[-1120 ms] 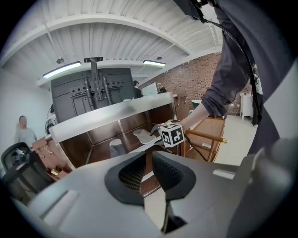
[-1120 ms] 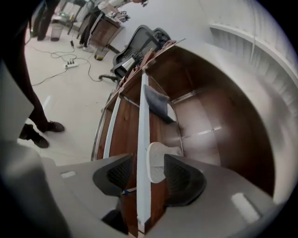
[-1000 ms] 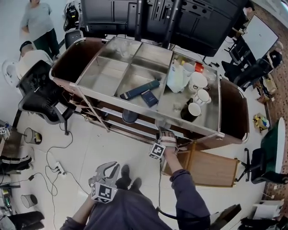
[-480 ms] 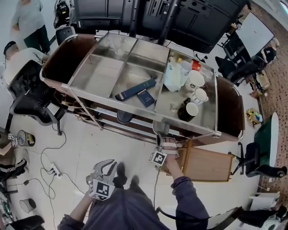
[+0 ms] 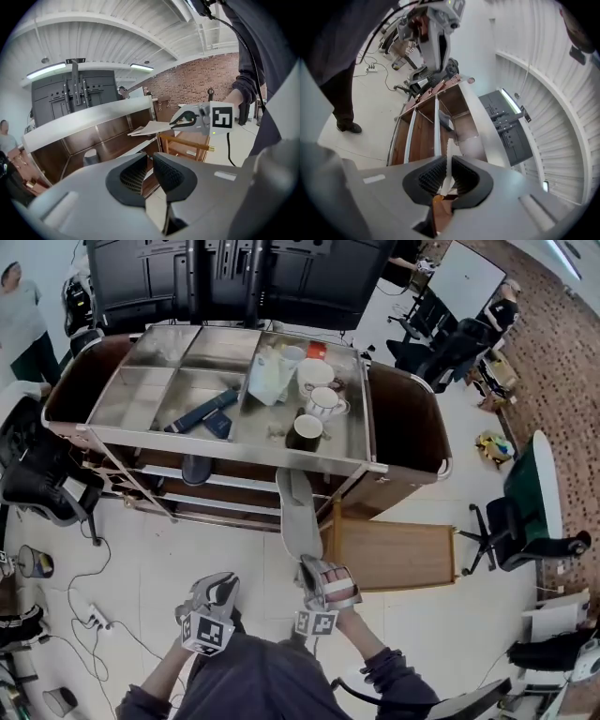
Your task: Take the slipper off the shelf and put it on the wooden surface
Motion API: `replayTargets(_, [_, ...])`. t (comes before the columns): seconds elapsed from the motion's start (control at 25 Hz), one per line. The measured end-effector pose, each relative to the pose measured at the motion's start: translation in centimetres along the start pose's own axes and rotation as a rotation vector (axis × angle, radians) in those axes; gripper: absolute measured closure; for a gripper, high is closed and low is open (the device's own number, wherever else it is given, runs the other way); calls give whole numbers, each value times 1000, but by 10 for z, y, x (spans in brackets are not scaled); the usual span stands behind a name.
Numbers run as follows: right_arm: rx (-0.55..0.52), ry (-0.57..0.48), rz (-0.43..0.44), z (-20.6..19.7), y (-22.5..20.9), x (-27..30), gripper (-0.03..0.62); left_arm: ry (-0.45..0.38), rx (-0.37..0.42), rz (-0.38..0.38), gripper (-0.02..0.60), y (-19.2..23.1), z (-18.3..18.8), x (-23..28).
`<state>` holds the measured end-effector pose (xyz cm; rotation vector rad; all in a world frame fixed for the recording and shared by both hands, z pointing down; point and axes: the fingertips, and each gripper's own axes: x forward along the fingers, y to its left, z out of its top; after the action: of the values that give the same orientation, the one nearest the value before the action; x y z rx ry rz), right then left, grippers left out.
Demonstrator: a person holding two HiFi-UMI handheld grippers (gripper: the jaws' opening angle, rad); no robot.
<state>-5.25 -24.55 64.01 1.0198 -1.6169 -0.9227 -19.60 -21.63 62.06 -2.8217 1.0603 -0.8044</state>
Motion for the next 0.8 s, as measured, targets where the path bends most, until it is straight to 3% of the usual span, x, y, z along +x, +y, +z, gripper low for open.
replayTargets(0.24, [1,-43,-19,-87,27,-127,557,-36,-1,16,527,-127,42,34])
replayTargets(0.48, [21,65,52,-214,77,-195,557,-13,-17,11,531,-245,65,45])
replayTargets(0.64, [17,157,138,-281,123,-188,557,8,8,24,532,-276,75,40])
replayTargets(0.8, [22,203,217,-311,160,-164,557,24,32,53,534,-283,85,30])
